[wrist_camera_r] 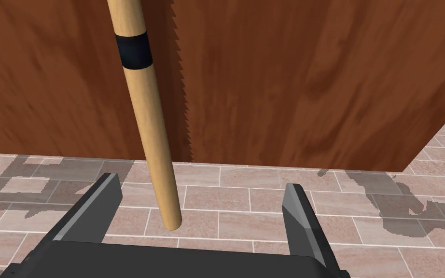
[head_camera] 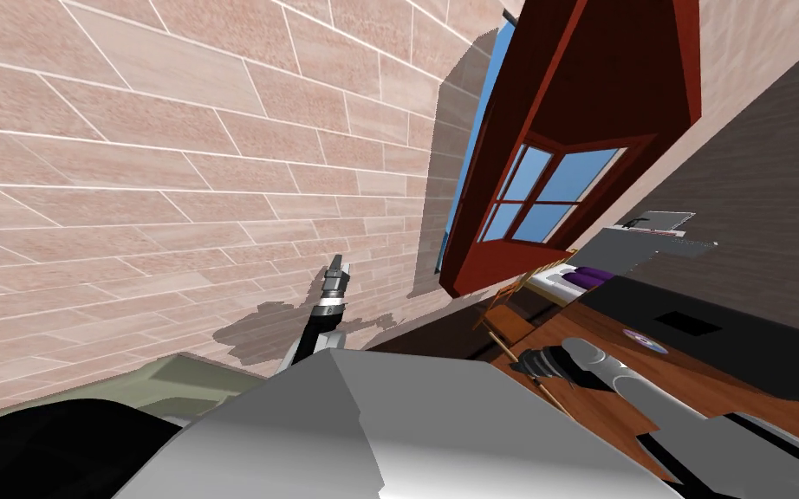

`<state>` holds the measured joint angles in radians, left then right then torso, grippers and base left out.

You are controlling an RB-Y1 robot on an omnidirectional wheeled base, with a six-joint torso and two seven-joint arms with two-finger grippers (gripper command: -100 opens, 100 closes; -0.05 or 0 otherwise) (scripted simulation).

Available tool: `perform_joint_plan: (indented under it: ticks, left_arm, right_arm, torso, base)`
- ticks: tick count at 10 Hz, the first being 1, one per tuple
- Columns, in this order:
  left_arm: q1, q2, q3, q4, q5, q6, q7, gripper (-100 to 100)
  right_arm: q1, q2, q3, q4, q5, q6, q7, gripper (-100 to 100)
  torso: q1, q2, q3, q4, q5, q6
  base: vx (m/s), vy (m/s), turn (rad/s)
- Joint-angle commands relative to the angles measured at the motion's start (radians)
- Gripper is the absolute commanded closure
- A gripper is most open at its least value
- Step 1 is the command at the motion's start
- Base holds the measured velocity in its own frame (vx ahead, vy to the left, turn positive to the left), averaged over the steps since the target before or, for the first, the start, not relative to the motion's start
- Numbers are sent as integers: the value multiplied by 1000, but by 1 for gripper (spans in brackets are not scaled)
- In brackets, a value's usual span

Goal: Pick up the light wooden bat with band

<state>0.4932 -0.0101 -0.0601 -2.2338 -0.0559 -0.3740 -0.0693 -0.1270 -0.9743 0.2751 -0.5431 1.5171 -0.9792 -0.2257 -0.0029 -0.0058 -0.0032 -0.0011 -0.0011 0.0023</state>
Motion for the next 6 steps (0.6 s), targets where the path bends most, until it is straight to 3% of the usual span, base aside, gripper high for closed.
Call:
perform_joint_plan:
  ticks: [1, 2, 4, 5, 6]
  left_arm:
    - [0, 0, 0, 0, 0, 0, 0, 0]
    - [0, 0, 0, 0, 0, 0, 0, 0]
    - [0, 0, 0, 0, 0, 0, 0, 0]
    - [0, 0, 0, 0, 0, 0, 0, 0]
    - [0, 0, 0, 0, 0, 0, 0, 0]
  right_arm:
    - [-4, 0, 9, 50, 35, -4, 0, -100]
    - [-4, 0, 9, 50, 35, -4, 0, -100]
    - [-6, 0, 21, 124, 80, -16, -1, -100]
    - [-6, 0, 21, 128, 80, -16, -1, -100]
    - [-4, 6, 31, 177, 109, -24, -2, -100]
  torso:
    - [0, 0, 0, 0, 0, 0]
    - [0, 1, 0, 0, 0, 0]
    - [1, 1, 0, 0, 0, -1]
    - [0, 0, 0, 0, 0, -1]
    - [0, 1, 1, 0, 0, 0]
  base:
    - [35, -26, 125]
    - [25, -24, 58]
    - [37, -34, 152]
    - [32, -30, 62]
    - [55, -23, 171]
